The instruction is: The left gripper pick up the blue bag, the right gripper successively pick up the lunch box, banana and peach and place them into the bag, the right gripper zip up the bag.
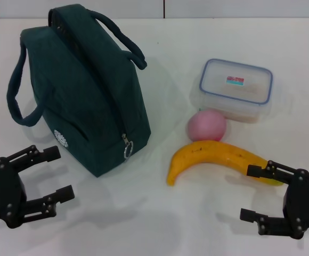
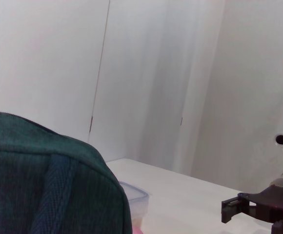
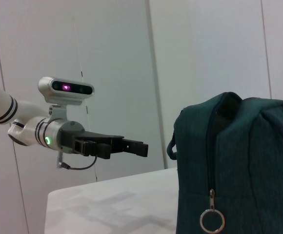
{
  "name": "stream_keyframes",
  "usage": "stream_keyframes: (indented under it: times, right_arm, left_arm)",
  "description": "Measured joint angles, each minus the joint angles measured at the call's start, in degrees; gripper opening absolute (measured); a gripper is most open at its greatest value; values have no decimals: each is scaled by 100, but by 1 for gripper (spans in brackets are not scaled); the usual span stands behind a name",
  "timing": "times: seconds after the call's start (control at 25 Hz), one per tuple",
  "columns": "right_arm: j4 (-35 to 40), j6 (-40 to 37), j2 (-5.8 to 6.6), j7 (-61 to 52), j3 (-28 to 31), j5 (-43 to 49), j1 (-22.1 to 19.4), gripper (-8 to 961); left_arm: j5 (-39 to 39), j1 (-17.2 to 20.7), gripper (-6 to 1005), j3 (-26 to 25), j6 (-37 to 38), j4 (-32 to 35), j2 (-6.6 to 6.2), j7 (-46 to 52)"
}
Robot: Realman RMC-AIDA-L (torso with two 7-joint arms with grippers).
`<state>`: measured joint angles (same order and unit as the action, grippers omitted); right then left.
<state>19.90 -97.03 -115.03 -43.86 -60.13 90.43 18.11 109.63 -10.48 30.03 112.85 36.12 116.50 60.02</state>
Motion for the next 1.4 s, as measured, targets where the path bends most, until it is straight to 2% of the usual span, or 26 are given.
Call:
stream_keyframes:
  times: [0.6, 0.72, 0.8, 0.96, 1.04, 1.08, 1.12, 1.24, 1.4]
  right_arm:
    - [10, -75, -2, 0, -166, 70, 43, 841]
    - [-1, -53, -2, 0, -151, 62, 43, 841]
    - [-6, -40, -2, 0, -125, 44, 39, 841]
    - [-13, -37, -1, 0, -112, 25, 31, 841]
    - [-25, -37, -2, 0, -108, 22, 31, 842]
    - [-36, -39, -2, 0, -106, 21, 37, 842]
    - [-36, -39, -2, 0, -106, 21, 37, 842]
    - [-39, -41, -8, -6, -105, 18, 43, 842]
    - [-39, -56, -11, -9, -104, 18, 44, 842]
  left_arm:
    - [90, -26, 860, 98, 3, 0, 21, 16]
    - [12, -22, 860, 56, 4, -1, 20, 324]
    - [-108, -30, 860, 46, 4, -1, 0, 780]
    - [-495, -86, 859, 31, -15, 4, -157, 2327]
    - [-659, -126, 859, -110, -66, 18, -232, 3008]
    - [-727, -204, 858, -390, -100, 33, -297, 3644]
    - [-727, -204, 858, -390, -100, 33, -297, 3644]
    - [-699, -419, 857, -772, -221, 127, -394, 4725]
    - [-433, -738, 855, -759, -567, 503, -508, 5976]
